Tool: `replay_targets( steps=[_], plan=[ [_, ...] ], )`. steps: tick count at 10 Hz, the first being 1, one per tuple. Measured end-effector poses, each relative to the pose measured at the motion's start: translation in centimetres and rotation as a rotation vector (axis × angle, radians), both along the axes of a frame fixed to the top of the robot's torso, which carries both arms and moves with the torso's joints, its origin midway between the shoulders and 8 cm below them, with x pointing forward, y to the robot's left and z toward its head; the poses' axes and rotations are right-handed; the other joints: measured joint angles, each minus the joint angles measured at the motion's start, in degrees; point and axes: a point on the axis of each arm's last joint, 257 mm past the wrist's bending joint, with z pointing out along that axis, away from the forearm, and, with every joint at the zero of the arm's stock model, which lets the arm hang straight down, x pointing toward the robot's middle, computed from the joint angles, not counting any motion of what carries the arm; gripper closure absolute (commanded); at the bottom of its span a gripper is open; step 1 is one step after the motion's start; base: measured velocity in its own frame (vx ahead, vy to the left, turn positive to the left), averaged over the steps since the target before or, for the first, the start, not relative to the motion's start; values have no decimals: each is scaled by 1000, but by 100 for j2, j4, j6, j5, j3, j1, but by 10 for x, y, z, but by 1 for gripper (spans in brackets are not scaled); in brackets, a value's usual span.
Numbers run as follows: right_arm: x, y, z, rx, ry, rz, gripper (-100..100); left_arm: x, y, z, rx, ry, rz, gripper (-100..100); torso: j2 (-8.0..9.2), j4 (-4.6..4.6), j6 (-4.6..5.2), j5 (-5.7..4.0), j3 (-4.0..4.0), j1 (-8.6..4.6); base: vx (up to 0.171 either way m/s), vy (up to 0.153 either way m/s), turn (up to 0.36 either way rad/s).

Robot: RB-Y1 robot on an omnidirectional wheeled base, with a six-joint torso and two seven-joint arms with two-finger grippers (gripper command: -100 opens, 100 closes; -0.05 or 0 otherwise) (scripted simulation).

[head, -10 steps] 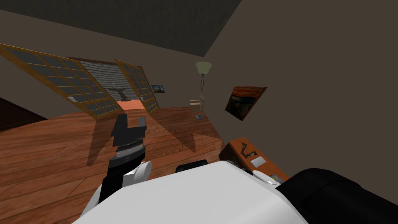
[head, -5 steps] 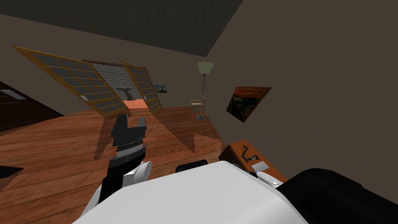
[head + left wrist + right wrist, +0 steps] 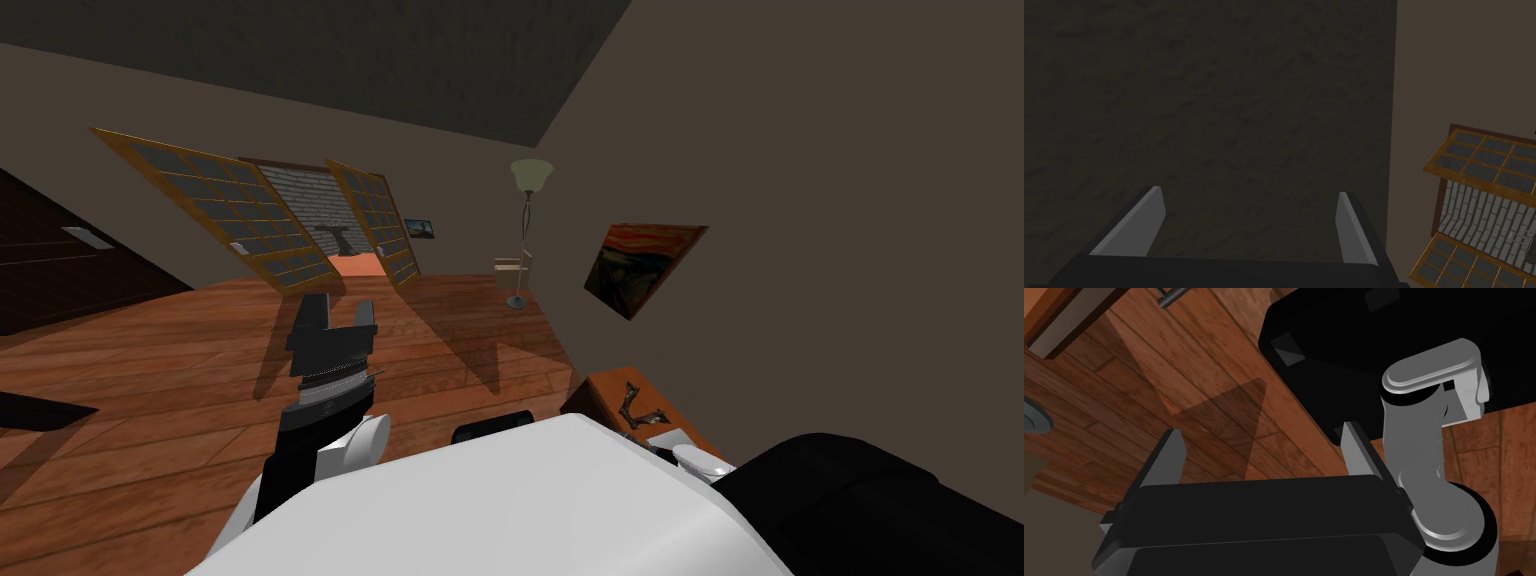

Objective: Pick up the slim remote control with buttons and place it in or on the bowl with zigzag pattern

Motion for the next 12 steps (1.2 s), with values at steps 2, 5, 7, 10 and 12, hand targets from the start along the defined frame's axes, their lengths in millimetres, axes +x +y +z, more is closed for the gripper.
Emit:
replay_targets(
  steps=[2, 5, 7, 10, 12],
  plan=[
    [-14, -20, 1, -48, 38, 46, -100, 0, 0, 0, 0, 0, 0, 0, 4, 1, 0, 1, 2, 10, 0, -103, 50],
    [-28, -44, -1, -103, 82, 88, -100, 0, 0, 0, 0, 0, 0, 0, 4, 1, 2, 0, 2, 16, 3, -114, 47],
    [-45, -59, 1, -140, 124, 146, -100, 0, 0, 0, 0, 0, 0, 0, 1, 2, -2, 0, 1, -18, 5, -179, 54],
    [-56, -75, 1, -176, 161, 186, -100, 0, 0, 0, 0, 0, 0, 0, -7, 0, -1, 2, -4, 10, 18, -110, 28],
    [-64, -82, 1, -194, 190, 225, -100, 0, 0, 0, 0, 0, 0, 0, -10, 0, -1, 2, -5, -1, 19, -151, 45]
  ],
)
